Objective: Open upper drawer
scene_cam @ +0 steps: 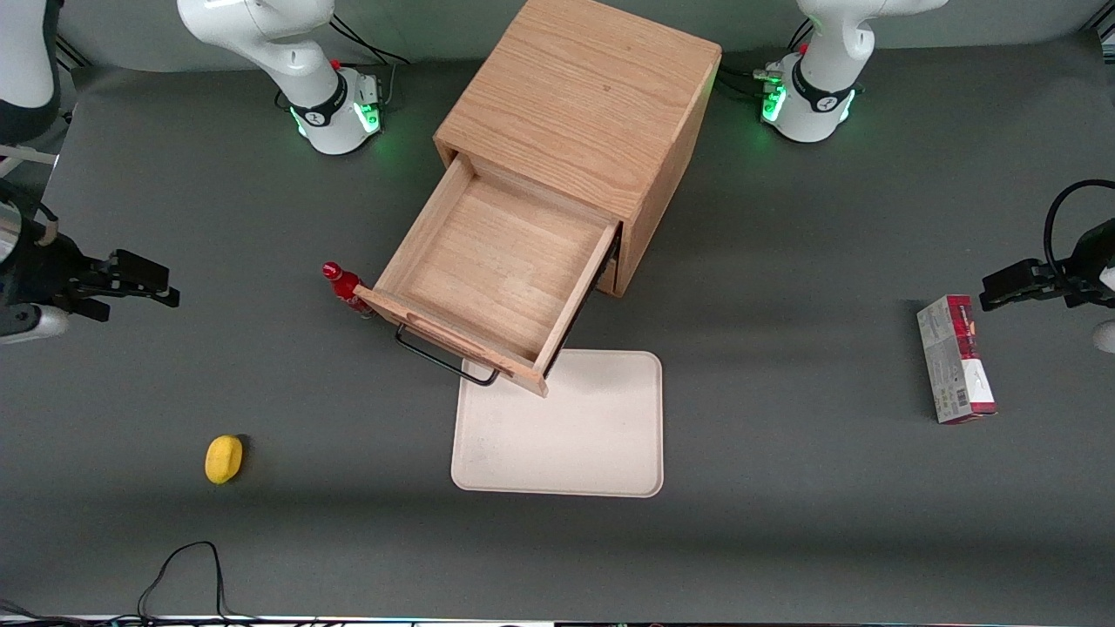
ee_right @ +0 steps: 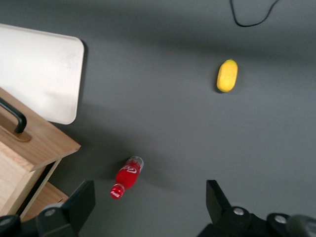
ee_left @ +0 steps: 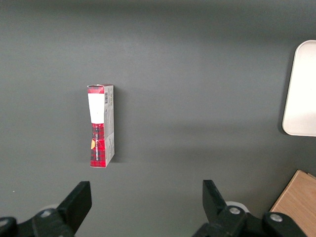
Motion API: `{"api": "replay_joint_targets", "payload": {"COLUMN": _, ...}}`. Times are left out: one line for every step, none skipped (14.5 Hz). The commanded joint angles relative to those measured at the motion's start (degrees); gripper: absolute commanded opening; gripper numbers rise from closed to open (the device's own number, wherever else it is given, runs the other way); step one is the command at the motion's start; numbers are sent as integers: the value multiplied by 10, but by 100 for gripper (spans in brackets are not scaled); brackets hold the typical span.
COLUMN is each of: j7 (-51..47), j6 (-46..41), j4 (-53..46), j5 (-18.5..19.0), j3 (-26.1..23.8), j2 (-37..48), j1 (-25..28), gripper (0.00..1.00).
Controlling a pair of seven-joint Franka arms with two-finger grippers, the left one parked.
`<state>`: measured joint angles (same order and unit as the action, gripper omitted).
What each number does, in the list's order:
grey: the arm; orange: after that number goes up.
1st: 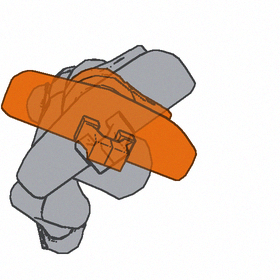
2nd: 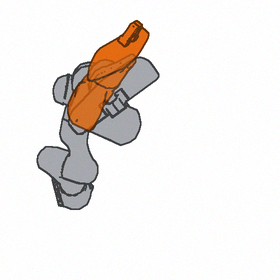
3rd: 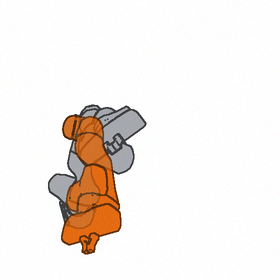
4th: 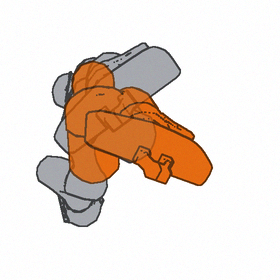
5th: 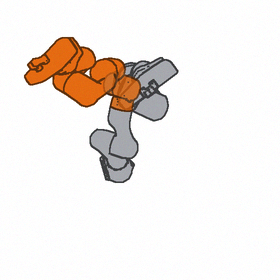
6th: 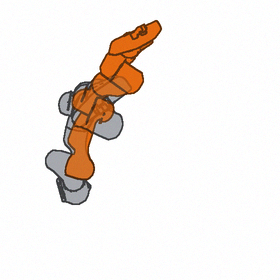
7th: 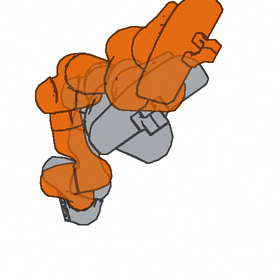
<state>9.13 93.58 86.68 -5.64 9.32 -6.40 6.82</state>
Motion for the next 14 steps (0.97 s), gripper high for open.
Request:
{"api": "replay_joint_targets", "payload": {"j7": -20, "j6": 31, "j4": 64, "j5": 17, "j3": -22, "j2": 46, "j1": -21, "gripper": 100}}
{"api": "replay_joint_targets", "payload": {"j7": -20, "j6": 28, "j4": 63, "j5": 18, "j3": -19, "j2": 46, "j1": -21, "gripper": 100}}
{"api": "replay_joint_targets", "payload": {"j7": -17, "j6": 27, "j4": 62, "j5": 19, "j3": -13, "j2": 46, "j1": -21, "gripper": 100}}
{"api": "replay_joint_targets", "payload": {"j7": -17, "j6": 25, "j4": 62, "j5": 27, "j3": -9, "j2": 46, "j1": -20, "gripper": 100}}
{"api": "replay_joint_targets", "payload": {"j7": -23, "j6": 25, "j4": 60, "j5": 38, "j3": -9, "j2": 45, "j1": -20, "gripper": 100}}
{"api": "replay_joint_targets", "payload": {"j7": -25, "j6": 25, "j4": 60, "j5": 48, "j3": -9, "j2": 44, "j1": -19, "gripper": 100}}
{"api": "replay_joint_targets", "payload": {"j7": -37, "j6": 25, "j4": 60, "j5": 50, "j3": -9, "j2": 44, "j1": -20, "gripper": 100}}
{"api": "replay_joint_targets", "payload": {"j7": -58, "j6": 25, "j4": 58, "j5": 50, "j3": -10, "j2": 44, "j1": -20, "gripper": 100}}
{"api": "replay_joint_targets", "payload": {"j7": -59, "j6": 25, "j4": 54, "j5": 51, "j3": -11, "j2": 44, "j1": -20, "gripper": 100}}
{"api": "replay_joint_targets", "payload": {"j7": -55, "j6": 25, "j4": 54, "j5": 50, "j3": -11, "j2": 44, "j1": -20, "gripper": 100}}
{"api": "replay_joint_targets", "payload": {"j7": -52, "j6": 25, "j4": 53, "j5": 50, "j3": -11, "j2": 42, "j1": -21, "gripper": 100}}
{"api": "replay_joint_targets", "payload": {"j7": -43, "j6": 25, "j4": 53, "j5": 50, "j3": -9, "j2": 41, "j1": -21, "gripper": 100}}
{"api": "replay_joint_targets", "payload": {"j7": -40, "j6": 25, "j4": 52, "j5": 50, "j3": -8, "j2": 38, "j1": -21, "gripper": 100}}
{"api": "replay_joint_targets", "payload": {"j7": -40, "j6": 24, "j4": 50, "j5": 50, "j3": -7, "j2": 36, "j1": -21, "gripper": 100}}
